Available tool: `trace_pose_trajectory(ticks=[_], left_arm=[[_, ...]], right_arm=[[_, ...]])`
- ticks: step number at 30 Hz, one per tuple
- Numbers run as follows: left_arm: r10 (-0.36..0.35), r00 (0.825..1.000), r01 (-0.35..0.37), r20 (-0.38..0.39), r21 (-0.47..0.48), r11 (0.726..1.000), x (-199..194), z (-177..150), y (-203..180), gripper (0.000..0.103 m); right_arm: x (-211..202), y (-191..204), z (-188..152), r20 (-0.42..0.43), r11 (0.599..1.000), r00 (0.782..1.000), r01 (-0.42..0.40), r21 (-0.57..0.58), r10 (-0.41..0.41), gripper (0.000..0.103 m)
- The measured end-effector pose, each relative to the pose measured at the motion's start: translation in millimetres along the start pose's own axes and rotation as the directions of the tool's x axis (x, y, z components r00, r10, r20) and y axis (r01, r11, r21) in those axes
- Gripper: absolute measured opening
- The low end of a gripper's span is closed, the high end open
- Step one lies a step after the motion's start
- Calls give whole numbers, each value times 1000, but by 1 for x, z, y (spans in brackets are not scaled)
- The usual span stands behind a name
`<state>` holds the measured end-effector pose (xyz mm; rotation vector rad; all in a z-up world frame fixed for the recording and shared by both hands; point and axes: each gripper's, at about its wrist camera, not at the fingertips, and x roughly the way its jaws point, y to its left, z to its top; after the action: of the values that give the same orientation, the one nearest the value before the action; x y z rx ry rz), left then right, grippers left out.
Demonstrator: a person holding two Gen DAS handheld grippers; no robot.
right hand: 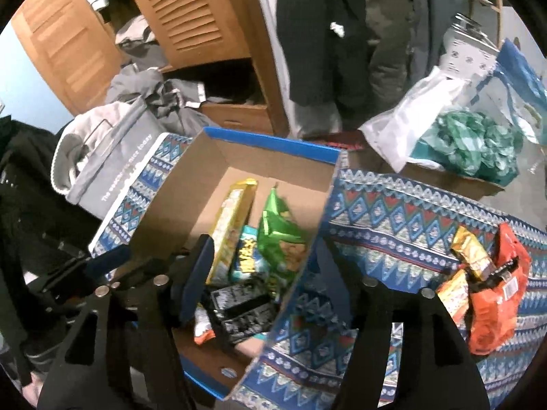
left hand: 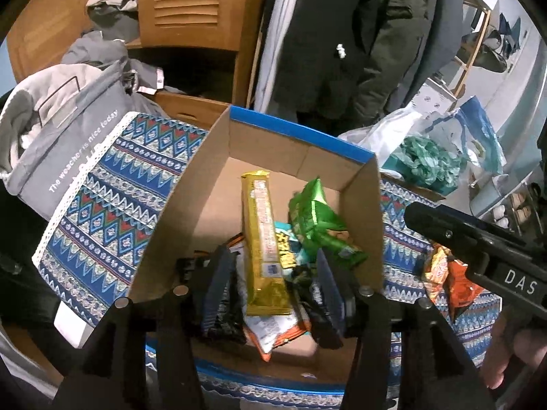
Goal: Organize snacks
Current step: 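Move both tools back over the remaining snack pile, then grasp the orange barcode bag with the right tool while the left tool grasps the orange chip bag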
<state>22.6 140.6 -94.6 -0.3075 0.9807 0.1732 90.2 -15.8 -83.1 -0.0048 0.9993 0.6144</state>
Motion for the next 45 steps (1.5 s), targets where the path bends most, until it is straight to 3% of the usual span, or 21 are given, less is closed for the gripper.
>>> trace_pose_trajectory(ticks=[17, 26, 38, 45], left_arm=[[-61, 998, 63, -19, 91, 994, -2, -9, -60, 72], [-105, 993, 111, -51, 144, 983, 0, -17, -100, 72], [-102, 992, 118, -75, 249, 961, 3, -30, -156, 72], [-96, 992, 117, -83, 302, 946, 7, -38, -181, 77]], right_arm=[[-38, -58, -23, 22, 993, 993, 114, 28, -114, 70], [-56, -91, -48, 3, 984, 985, 171, 38, -172, 70], [-80, -155, -76, -20, 960, 968, 251, 123, -250, 72], [-86, -189, -90, -67, 945, 950, 310, 106, -304, 72]])
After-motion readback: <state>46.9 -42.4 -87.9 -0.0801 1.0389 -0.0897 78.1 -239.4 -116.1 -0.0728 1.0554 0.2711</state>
